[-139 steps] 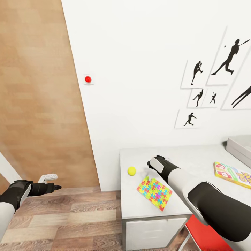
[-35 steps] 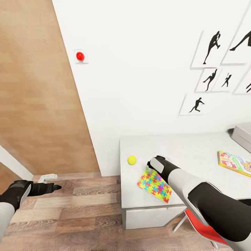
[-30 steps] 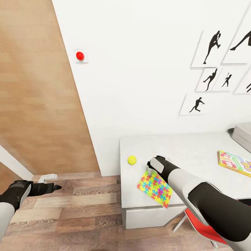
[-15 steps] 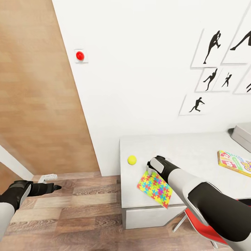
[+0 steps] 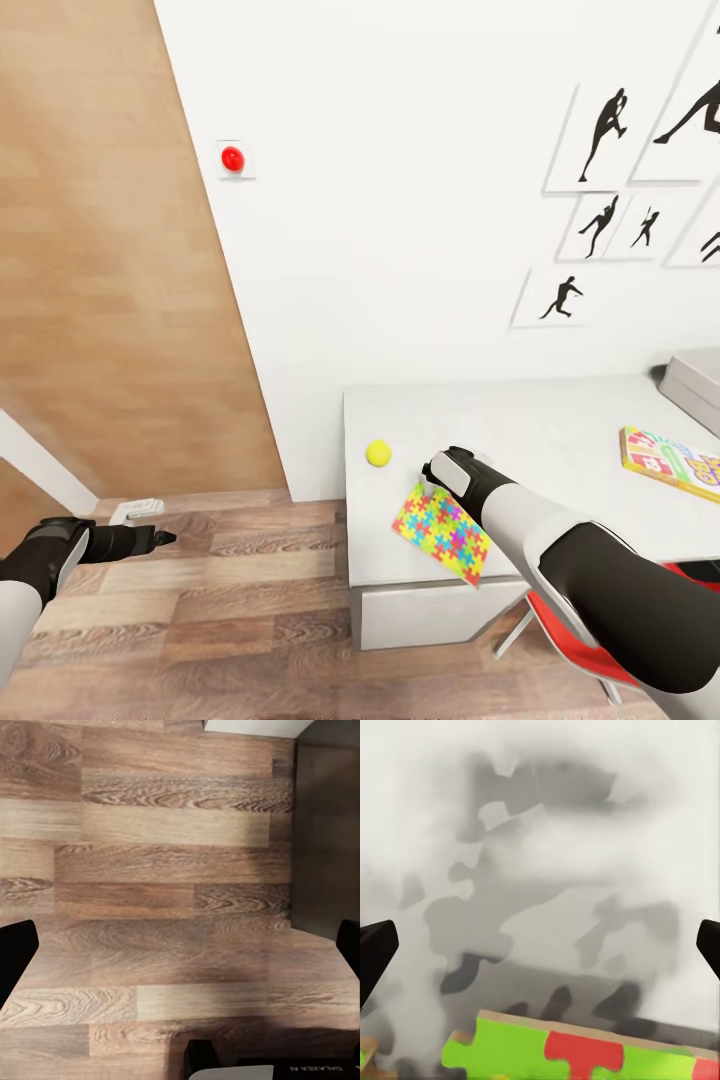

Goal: Put all the toys in the child's room - the three board games (two on the bed and one on the table), the two jigsaw puzzles on the table, and the tennis ball on the table - inside the toy box on the table in the child's room.

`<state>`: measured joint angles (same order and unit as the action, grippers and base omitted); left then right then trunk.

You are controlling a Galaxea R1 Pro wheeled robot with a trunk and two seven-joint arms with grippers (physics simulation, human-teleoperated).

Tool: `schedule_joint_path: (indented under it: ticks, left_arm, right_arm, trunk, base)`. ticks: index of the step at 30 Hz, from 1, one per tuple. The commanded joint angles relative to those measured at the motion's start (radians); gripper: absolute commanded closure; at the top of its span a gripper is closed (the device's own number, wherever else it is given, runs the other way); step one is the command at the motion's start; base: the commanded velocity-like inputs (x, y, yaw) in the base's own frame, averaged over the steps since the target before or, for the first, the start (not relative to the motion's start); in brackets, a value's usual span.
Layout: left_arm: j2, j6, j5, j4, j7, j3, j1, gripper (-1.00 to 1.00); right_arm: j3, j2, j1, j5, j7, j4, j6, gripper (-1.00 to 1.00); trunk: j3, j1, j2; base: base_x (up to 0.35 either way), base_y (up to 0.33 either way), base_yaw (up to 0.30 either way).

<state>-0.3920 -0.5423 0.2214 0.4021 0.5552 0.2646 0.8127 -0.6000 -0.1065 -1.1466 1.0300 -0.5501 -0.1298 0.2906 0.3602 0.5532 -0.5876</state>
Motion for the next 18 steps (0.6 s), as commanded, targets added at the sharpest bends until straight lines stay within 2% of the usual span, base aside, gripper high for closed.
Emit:
schedule_joint_path:
  ticks: [1,18]
  left_arm:
    - [0.001,-0.006,0.01,0.001,0.008,0.008,0.001,-1.0]
    - [0.001,-0.005,0.01,0.001,0.009,0.008,0.001,-1.0]
  right_arm:
    - [-0.008,0.0,-0.001,0.004,-0.005,-0.002,0.008,-1.0]
    - [-0.007,-0.001,-0.001,0.004,-0.005,-0.002,0.012,-1.0]
  trunk:
    - [0.001,0.0,-0.001]
    - [0.001,0.0,-0.001]
  base:
    - [-0.035,0.0,0.0]
    - [-0.046,0.018,0.0]
